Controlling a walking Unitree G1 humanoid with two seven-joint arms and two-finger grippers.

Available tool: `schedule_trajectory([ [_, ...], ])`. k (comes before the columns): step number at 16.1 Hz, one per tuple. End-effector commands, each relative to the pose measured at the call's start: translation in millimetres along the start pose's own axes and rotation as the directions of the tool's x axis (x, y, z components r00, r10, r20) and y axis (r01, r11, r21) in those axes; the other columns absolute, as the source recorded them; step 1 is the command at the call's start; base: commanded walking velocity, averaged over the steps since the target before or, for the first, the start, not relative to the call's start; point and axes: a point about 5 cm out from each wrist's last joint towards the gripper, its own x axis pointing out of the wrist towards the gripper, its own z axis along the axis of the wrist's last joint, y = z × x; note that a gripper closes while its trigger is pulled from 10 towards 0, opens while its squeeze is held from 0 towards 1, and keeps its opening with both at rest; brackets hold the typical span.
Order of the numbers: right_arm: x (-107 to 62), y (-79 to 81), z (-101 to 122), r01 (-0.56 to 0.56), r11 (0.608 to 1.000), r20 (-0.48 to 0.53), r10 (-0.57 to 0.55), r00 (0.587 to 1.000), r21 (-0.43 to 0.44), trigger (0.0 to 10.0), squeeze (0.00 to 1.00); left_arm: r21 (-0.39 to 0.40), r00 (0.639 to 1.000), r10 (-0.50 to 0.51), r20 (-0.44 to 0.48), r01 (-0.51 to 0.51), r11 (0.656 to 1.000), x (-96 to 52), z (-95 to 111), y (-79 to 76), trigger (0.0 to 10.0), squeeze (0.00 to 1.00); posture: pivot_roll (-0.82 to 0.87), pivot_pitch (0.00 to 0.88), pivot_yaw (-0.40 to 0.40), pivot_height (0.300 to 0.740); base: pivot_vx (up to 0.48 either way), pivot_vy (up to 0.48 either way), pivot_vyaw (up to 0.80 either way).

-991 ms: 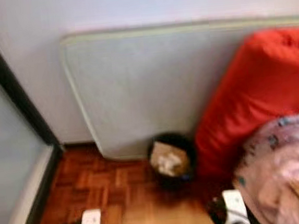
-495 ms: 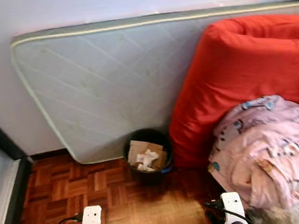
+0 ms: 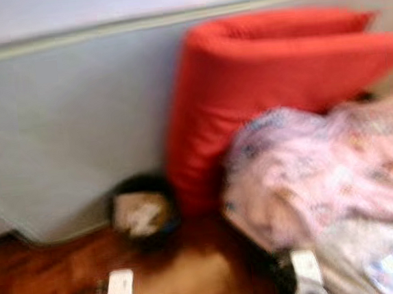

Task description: Clean up the room

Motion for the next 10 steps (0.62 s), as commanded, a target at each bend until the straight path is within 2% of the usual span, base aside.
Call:
schedule_trajectory([
  [1,-1.2,-2.2,-4.1,0.008,1.000,-0.015,-0.008,1.000,-0.001,10.0,0.00,-0.019,1.000,0.000,-0.007,0.000,1.000,-0.4,-2.2,-0.7,10.0,0.00,-0.10,0.062,-0.064,0.740,0.000,0.000,-0.74],
  [10,-1.1,-2.2,-3.5,0.016,1.000,-0.009,-0.016,1.000,-0.005,10.0,0.00,0.018,1.000,-0.007,0.011,0.007,1.000,1.9,7.9,0.3,10.0,0.00,-0.11,0.035,-0.055,0.740,0.000,0.000,-0.72],
])
